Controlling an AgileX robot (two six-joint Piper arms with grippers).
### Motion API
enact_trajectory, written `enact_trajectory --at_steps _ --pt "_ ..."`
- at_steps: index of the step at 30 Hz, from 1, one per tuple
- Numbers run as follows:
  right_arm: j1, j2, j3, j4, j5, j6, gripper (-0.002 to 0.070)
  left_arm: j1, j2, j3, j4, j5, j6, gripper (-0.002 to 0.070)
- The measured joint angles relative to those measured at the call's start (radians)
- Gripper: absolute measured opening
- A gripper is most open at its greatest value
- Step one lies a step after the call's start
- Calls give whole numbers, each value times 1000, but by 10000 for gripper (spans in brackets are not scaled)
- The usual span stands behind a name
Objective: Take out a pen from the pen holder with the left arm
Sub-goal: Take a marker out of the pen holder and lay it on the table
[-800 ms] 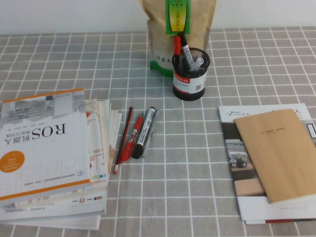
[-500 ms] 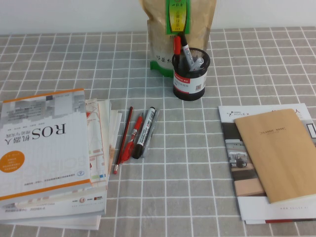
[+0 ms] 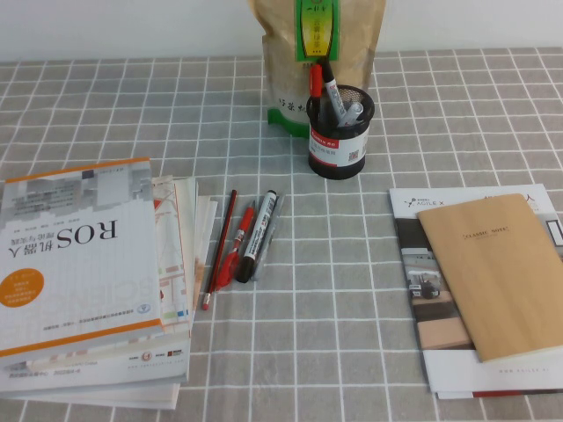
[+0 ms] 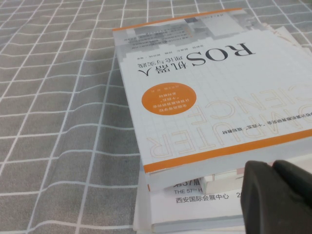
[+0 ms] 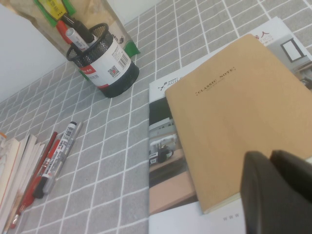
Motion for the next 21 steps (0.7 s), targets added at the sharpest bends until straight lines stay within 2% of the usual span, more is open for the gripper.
enact_trajectory --at_steps 21 --pt "0 0 0 0 -10 0 -13 0 0 0 0 0 0 0"
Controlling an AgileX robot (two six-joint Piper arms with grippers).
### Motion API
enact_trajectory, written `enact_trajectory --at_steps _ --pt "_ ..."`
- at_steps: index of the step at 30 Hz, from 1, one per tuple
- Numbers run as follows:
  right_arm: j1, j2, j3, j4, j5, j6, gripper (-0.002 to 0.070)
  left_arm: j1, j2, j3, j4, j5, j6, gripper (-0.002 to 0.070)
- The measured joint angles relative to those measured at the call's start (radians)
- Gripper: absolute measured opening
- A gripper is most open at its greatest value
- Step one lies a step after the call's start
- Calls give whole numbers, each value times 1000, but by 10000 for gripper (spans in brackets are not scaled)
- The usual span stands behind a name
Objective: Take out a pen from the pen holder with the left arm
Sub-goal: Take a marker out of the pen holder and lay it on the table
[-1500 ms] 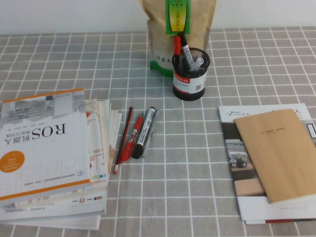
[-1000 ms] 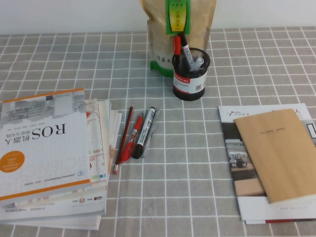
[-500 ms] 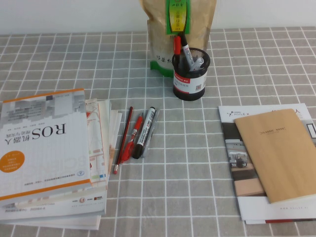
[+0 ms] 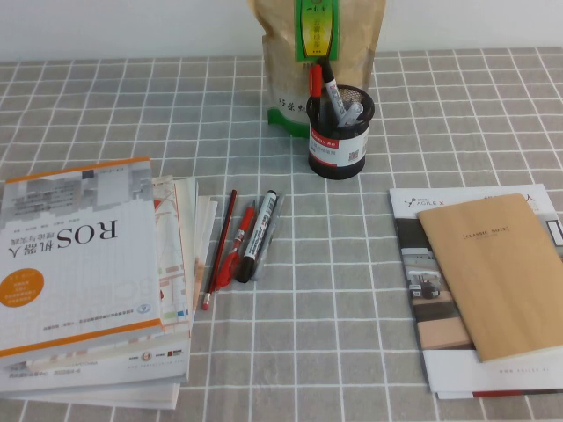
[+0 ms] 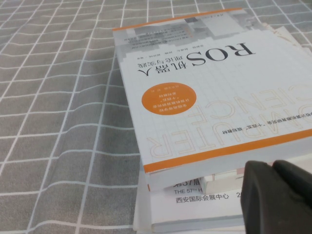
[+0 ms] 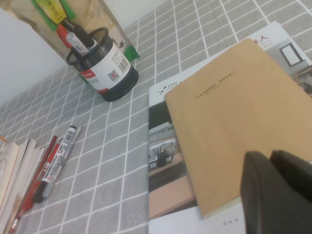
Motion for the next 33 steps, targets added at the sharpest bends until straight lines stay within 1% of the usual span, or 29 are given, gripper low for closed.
enact_trajectory --at_steps 6,8,10,14,16,17,21,25,27,30,33 --pt "0 0 0 0 -2 0 -13 0 0 0 -7 -9 -4 -1" --pt "0 0 0 0 -2 0 -13 0 0 0 -60 -46 -37 -1" --pt "0 0 0 0 -2 0 -13 0 0 0 -161 -96 -102 -1" --pt "0 0 0 0 -2 0 -13 0 0 0 -473 -218 -262 -1" --pt "0 0 0 0 -2 0 -13 0 0 0 -572 -254 -301 -1" --pt "0 0 0 0 -2 0 -13 0 0 0 -600 -271 -306 -1" --pt "0 0 0 0 -2 0 -13 0 0 0 -641 -340 -300 -1" --pt "0 0 0 0 -2 0 -13 0 0 0 -650 -404 -299 -1" --pt "0 0 0 0 -2 0 -13 0 0 0 -646 -406 -294 -1" --pt "0 0 0 0 -2 0 -13 0 0 -36 -570 -348 -248 -1" --pt "0 0 0 0 -2 0 -13 0 32 -158 -480 -281 -181 -1"
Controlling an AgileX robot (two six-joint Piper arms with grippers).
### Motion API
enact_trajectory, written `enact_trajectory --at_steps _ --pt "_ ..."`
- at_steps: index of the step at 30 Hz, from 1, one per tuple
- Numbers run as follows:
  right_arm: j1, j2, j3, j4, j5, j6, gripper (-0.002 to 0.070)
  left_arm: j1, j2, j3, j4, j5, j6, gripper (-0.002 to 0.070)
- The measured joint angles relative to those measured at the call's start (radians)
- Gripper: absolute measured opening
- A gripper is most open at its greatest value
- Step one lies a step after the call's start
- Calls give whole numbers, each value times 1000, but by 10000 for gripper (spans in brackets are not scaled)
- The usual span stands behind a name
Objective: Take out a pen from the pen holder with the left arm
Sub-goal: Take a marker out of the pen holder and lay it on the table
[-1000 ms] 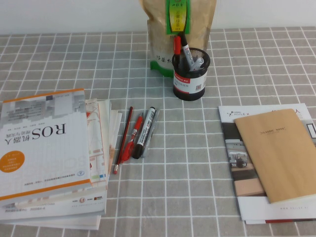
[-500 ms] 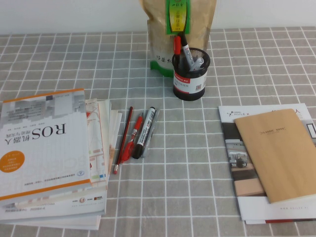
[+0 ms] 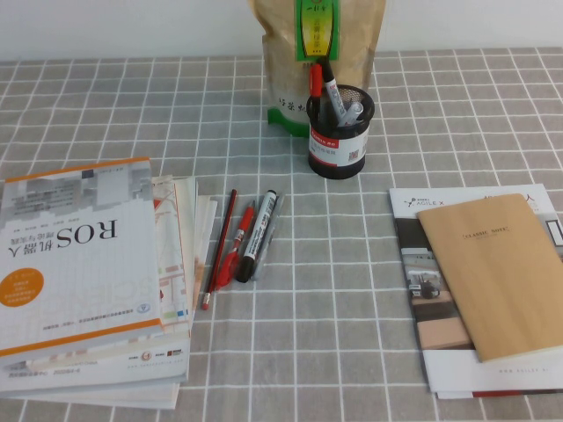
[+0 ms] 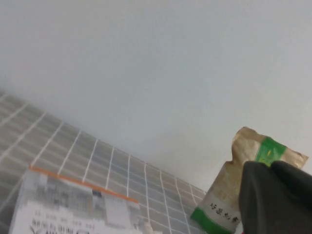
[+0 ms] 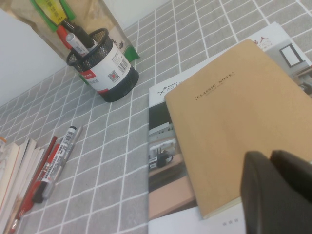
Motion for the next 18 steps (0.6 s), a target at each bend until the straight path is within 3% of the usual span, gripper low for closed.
enact_trajectory --at_steps 9,18 --pt "0 0 0 0 0 0 -13 0 329 -354 41 219 338 -1" --pt "0 0 0 0 -2 0 -13 0 599 -407 -102 86 343 -1"
